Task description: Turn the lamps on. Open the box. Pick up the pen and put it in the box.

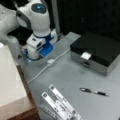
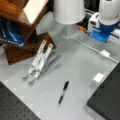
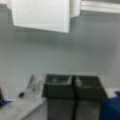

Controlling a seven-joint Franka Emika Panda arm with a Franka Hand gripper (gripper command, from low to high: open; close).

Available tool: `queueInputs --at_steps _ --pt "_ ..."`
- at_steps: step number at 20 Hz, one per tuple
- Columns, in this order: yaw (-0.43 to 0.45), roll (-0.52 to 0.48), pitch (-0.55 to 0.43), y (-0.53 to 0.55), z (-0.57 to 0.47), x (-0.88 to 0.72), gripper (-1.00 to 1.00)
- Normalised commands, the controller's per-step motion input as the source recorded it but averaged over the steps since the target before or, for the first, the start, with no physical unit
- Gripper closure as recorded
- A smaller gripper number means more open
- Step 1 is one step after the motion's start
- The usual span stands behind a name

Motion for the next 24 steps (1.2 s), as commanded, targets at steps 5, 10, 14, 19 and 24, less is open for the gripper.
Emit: queueInputs --at_steps 5,10,14,19,24 --pt "-0.035 0.084 -0.573 -0.02 -0.57 -0.83 1.00" --pt "-0.039 0.076 -0.619 -0.02 -0.56 -0.88 1.00" --pt "-0.053 0.070 -0.659 -0.01 -0.58 -0.91 1.00" --pt "-0.047 0.070 -0.675 -0.03 -0.55 -0.97 1.00" --pt "-0.022 0.066 -0.705 -0.09 -0.50 -1.00 1.00"
